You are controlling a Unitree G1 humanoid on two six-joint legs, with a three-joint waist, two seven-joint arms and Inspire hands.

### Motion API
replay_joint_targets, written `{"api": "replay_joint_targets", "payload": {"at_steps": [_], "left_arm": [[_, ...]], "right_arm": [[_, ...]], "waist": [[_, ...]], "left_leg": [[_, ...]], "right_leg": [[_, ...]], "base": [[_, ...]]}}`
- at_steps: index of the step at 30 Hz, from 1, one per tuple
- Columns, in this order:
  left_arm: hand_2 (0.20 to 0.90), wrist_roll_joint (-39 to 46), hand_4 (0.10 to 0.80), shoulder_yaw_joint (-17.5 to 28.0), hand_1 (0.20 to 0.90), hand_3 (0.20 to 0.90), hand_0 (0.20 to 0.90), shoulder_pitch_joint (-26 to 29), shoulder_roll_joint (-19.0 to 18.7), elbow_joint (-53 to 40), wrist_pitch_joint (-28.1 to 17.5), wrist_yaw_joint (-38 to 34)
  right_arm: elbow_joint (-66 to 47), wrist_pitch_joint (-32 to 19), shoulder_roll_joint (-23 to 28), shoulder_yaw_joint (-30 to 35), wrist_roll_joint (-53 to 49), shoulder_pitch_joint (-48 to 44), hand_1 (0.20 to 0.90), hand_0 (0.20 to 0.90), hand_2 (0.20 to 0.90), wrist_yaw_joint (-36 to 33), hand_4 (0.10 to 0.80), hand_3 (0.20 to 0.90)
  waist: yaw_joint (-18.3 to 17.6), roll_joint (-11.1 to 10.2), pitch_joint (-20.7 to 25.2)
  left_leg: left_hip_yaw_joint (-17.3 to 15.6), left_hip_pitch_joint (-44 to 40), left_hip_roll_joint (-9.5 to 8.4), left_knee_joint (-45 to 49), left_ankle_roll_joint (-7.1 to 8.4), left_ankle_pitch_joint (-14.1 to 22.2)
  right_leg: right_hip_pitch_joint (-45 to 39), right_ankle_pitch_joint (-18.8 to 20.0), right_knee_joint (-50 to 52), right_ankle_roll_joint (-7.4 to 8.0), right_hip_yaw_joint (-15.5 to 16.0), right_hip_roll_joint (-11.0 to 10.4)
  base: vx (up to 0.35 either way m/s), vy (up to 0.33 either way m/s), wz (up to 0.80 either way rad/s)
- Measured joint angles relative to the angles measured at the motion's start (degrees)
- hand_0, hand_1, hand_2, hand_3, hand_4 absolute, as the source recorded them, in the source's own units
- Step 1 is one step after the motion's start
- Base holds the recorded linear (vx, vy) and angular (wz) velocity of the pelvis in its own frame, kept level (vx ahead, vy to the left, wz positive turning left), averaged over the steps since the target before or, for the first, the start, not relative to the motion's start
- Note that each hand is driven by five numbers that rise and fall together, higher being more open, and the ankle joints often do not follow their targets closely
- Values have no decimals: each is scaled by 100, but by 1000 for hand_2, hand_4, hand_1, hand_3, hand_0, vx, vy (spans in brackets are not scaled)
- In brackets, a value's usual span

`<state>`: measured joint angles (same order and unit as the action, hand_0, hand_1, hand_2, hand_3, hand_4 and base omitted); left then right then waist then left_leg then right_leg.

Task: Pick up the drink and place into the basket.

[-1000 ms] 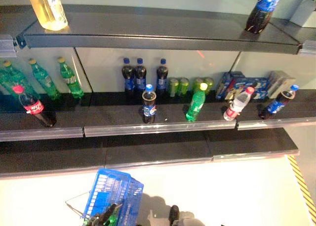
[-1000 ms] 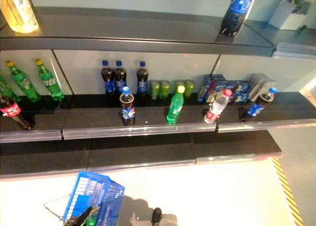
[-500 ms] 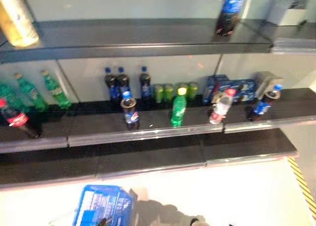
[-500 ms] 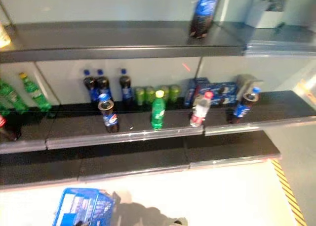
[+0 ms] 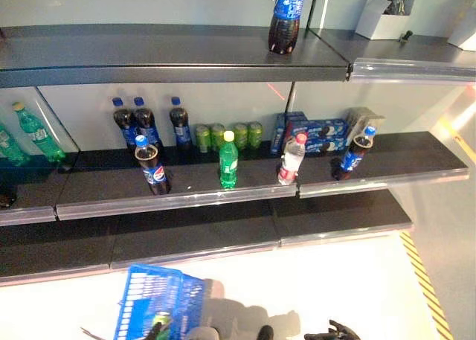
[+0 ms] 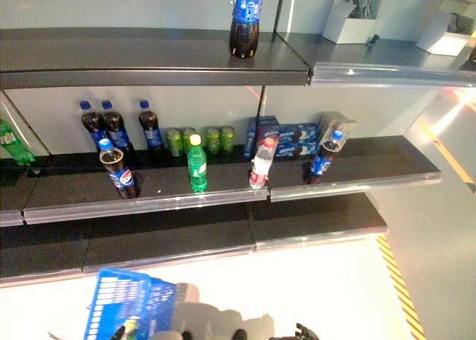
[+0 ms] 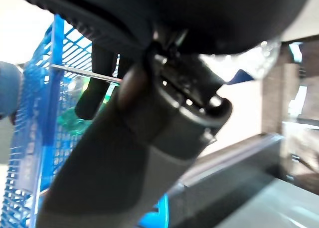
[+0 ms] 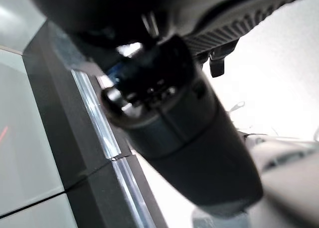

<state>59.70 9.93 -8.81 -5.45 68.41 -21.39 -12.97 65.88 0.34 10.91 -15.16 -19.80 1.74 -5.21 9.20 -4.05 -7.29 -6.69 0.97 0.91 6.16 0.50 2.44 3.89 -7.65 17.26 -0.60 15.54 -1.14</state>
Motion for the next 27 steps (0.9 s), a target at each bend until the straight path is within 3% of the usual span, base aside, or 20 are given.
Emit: {"api": "replay_joint_targets", "payload": {"at_steps": [1, 2, 4, 5, 7, 8, 9, 10, 11, 12, 13, 15, 16, 17, 19, 20, 21, 23, 24, 27], "left_arm": [[300, 2, 100, -4, 300, 200, 300, 22, -7, 2, -2, 39], [300, 3, 100, 1, 300, 200, 300, 139, 6, 38, 32, 41], [300, 1, 100, -2, 300, 200, 300, 347, 24, 30, 40, 21], [300, 6, 100, -5, 300, 200, 300, 385, 43, 23, 42, 11], [300, 84, 100, 211, 300, 200, 300, 323, 72, 26, 42, -21], [300, 133, 100, 347, 300, 200, 300, 274, 72, 33, 41, -47], [300, 147, 100, 488, 300, 200, 300, 190, 20, 69, 42, -128], [300, 159, 100, 556, 300, 200, 300, 139, -40, 143, 43, -172], [300, 167, 100, 558, 300, 200, 300, 124, -48, 146, 46, -173], [300, 171, 100, 554, 300, 200, 300, 89, -58, 148, 53, -158], [300, 183, 100, 521, 300, 200, 300, 119, -90, 145, 56, -145], [300, 229, 100, 428, 300, 200, 300, 211, -144, 147, 77, -148], [300, 242, 100, 372, 300, 200, 300, 290, -152, 140, 78, -145], [300, 260, 100, 254, 300, 200, 300, 323, -166, 135, 114, -172], [300, 258, 100, 10, 300, 200, 300, 371, -208, 49, 124, -178], [300, 259, 100, -195, 300, 200, 300, 406, -246, 33, 137, -178], [300, 252, 100, -279, 300, 200, 300, 475, -256, 27, 158, -177], [300, 254, 100, -352, 300, 200, 300, 459, -244, 6, 187, -178], [300, 251, 100, -364, 300, 200, 300, 444, -247, -14, 187, -178], [300, 165, 100, -477, 300, 200, 300, 355, -313, -346, 186, -159]], "right_arm": [[-8, 1, -10, -76, 42, -5, 900, 900, 900, 5, 800, 900], [-4, 23, -14, -78, 101, -42, 900, 900, 900, 3, 800, 900], [-2, 74, -67, -126, 192, -50, 900, 900, 900, -5, 800, 900], [-11, 120, -70, -140, 215, -88, 900, 900, 900, -6, 800, 900], [-30, 198, -87, -149, 222, -303, 900, 900, 900, -12, 800, 900], [-109, 257, -89, -146, 238, -332, 900, 900, 900, -20, 800, 900], [-135, 271, -142, -150, 257, -354, 900, 900, 900, -17, 800, 900], [-127, 266, -191, -190, 303, -337, 900, 900, 900, 0, 800, 900], [-113, 262, -200, -199, 330, -350, 900, 900, 900, 7, 800, 900], [-108, 251, -200, -195, 351, -321, 900, 900, 900, 13, 800, 900], [-103, 210, -201, -192, 348, -305, 900, 900, 900, 16, 800, 900], [-98, 204, -171, -166, 335, -218, 900, 900, 900, 1, 800, 900], [-53, 200, -159, -142, 333, -195, 900, 900, 900, -4, 800, 900], [5, 141, -153, -114, 324, -192, 900, 900, 900, -7, 800, 900], [-7, 31, -157, -105, 298, -188, 900, 900, 900, -7, 800, 900], [-15, -16, -160, -140, 265, -169, 900, 900, 900, -14, 800, 900], [-55, -79, -163, -146, 207, -198, 900, 900, 900, -19, 800, 900], [-162, -85, -167, -185, 205, -211, 900, 900, 900, -72, 800, 900], [-173, -87, -150, -170, 210, -225, 900, 900, 900, -131, 800, 900], [-373, -31, -187, -187, 211, -113, 900, 900, 900, -127, 800, 900]], "waist": [[9, -38, -3], [-7, -15, -74], [-16, -8, -147], [32, -15, -170], [157, -22, -184], [207, -16, -168], [219, -61, -134], [196, -141, -76], [186, -142, -82], [177, -182, -60], [135, -216, -43], [-55, -223, -40], [-60, -199, -54], [-122, -111, -76], [-291, 15, -98], [-350, 58, -121], [-444, 94, -143], [-510, 96, -148], [-502, 89, -152], [-477, -77, -100]], "left_leg": [[27, 8, -92, -2, 28, -19], [27, 59, -161, 130, 40, 27], [-343, 287, -92, 530, 548, 77], [-470, 377, -173, 573, 549, 88], [-640, 415, -362, 386, 497, 71], [-671, 400, -388, 234, 351, -46], [-710, 283, -402, 149, -54, -154], [-753, 93, -441, -129, -447, -231], [-768, -16, -448, -269, -655, -297], [-741, -127, -448, -317, -667, -265], [-622, -228, -485, -324, -633, -228], [-273, -291, -536, -439, -670, -310], [-121, -335, -551, -480, -697, -314], [121, -397, -546, -519, -695, -313], [564, -357, -498, -520, -652, -344], [851, -310, -499, -515, -643, -321], [1065, -269, -499, -519, -604, -338], [1088, -309, -497, -589, -608, -340], [1052, -351, -470, -626, -560, -320], [1020, -416, -328, -568, -235, -188]], "right_leg": [[-248, -294, -104, -39, 53, 18], [-527, -398, -425, -288, 136, 18], [-938, -203, -1073, -362, 255, 130], [-993, -202, -1117, -368, 207, 129], [-1123, -268, -1166, -412, 60, 173], [-1127, -328, -1108, -414, -29, 216], [-1141, -463, -1030, -324, -77, 234], [-1152, -650, -681, 34, -44, 219], [-1053, -820, -249, 402, -44, 190], [-606, -986, 1112, 1068, -103, 15], [-194, -821, 2107, 1281, -376, 8], [62, -772, 2459, 1190, -623, 11], [80, -797, 2285, 1066, -555, -154], [75, -872, 1961, 820, -434, -367], [71, -795, 1052, 725, -539, -584], [109, -650, 490, 667, -790, -702], [148, -364, -20, 740, -977, -870], [274, 351, -699, 989, -986, -1264], [300, 607, -827, 1022, -982, -1365], [-47, 915, -1385, 952, -971, -1179]], "base": [[300, -190, 24], [278, -126, 66], [256, -120, 96], [264, -151, 61], [234, -113, -12], [209, -44, -49], [188, -49, -37], [121, -41, -20], [166, -162, 0], [175, -186, 8], [237, -239, 45], [142, -208, 82], [91, -266, 78], [100, -301, 90], [127, -298, 108], [112, -292, 109], [85, -277, 105], [63, -300, 75], [75, -311, 52], [93, -297, 69]]}}
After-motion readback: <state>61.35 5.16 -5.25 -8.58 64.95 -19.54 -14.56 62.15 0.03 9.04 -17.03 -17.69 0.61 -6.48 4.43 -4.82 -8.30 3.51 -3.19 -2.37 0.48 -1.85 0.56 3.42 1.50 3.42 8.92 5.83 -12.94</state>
